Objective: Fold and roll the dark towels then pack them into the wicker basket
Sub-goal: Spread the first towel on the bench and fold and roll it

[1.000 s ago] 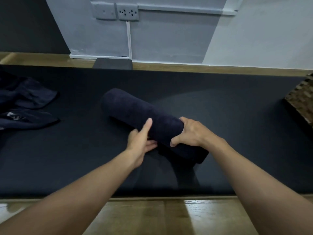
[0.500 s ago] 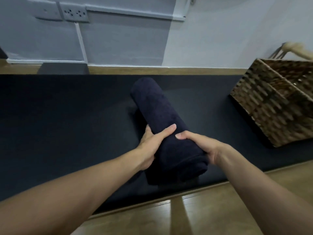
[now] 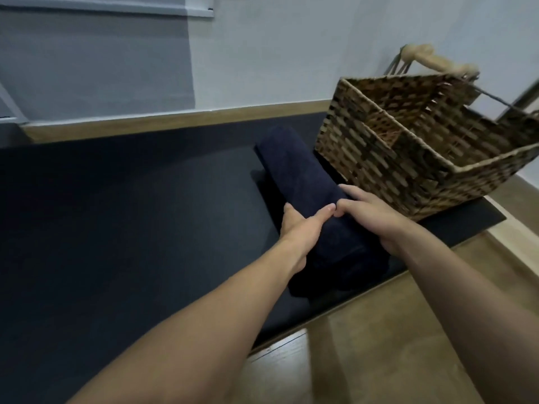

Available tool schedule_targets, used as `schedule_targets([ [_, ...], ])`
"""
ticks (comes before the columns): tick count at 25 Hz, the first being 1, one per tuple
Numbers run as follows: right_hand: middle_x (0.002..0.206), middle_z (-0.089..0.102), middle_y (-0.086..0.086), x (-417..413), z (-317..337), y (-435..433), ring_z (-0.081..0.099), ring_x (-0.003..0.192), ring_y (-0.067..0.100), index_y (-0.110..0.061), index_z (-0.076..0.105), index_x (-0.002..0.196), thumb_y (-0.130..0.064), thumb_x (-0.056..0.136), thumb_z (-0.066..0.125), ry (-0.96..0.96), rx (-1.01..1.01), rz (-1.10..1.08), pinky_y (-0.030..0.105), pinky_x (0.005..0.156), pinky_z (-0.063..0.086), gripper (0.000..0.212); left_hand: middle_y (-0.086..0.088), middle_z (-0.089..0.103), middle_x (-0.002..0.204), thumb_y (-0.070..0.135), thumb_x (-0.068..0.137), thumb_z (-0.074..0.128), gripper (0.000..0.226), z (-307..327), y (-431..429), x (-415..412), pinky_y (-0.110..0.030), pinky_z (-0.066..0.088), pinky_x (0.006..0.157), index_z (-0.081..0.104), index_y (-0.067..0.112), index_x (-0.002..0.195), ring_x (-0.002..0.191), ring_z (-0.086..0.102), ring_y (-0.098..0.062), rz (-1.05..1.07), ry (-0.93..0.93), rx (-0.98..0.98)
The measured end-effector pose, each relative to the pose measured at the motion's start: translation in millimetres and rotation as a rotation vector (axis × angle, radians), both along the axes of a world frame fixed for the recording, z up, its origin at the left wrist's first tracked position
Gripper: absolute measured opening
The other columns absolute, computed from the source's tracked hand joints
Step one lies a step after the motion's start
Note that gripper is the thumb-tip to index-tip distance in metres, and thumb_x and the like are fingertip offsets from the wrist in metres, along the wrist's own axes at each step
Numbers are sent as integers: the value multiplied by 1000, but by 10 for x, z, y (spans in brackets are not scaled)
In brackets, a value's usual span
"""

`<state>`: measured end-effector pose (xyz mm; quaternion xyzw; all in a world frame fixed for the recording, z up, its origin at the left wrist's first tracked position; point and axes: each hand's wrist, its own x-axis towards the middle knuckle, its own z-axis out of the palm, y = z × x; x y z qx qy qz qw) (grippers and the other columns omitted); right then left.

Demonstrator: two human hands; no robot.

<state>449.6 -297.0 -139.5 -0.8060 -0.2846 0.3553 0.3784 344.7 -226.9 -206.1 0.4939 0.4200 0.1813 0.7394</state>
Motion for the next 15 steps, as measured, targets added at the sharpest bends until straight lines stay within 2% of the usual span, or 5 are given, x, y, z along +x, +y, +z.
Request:
schedule_targets([
  [2,139,51,-2,273,-82,36,50,122,14,-28,44,146,-11,86,58,-198,-39,40,23,94,43,64,4,41,152,53,76,76,105,-21,-44,301,-40,42,110,12,30,156,134,47,-22,-32,34,-13],
  [4,150,43,0,463,-237,53,41,136,17,-24,44,146,-11,91,54,-542,-37,103,29,109,33,58,3,35,155,46,89,67,92,-74,-52,583,-38,38,113,9,28,158,139,41,-22,-44,49,18],
  [8,142,55,3,592,-787,-54,43,138,24,-17,59,134,-24,93,38,-1038,9,252,41,112,24,47,-5,55,140,24,101,46,44,-258,16,910,-35,43,107,46,22,145,128,53,-24,-145,197,354],
  [11,141,56,1,494,-1053,-70,37,142,20,-13,61,131,-22,90,39,-1119,-91,304,41,113,14,47,-8,61,131,26,101,44,41,-423,85,862,-38,47,103,50,25,142,122,57,-26,-287,326,438],
  [15,158,33,-5,403,-889,-29,12,151,13,-18,44,146,-20,94,42,-1063,-249,326,37,119,1,52,-7,54,141,28,100,47,49,-289,139,711,-46,49,101,41,33,148,124,55,-31,-394,375,417],
])
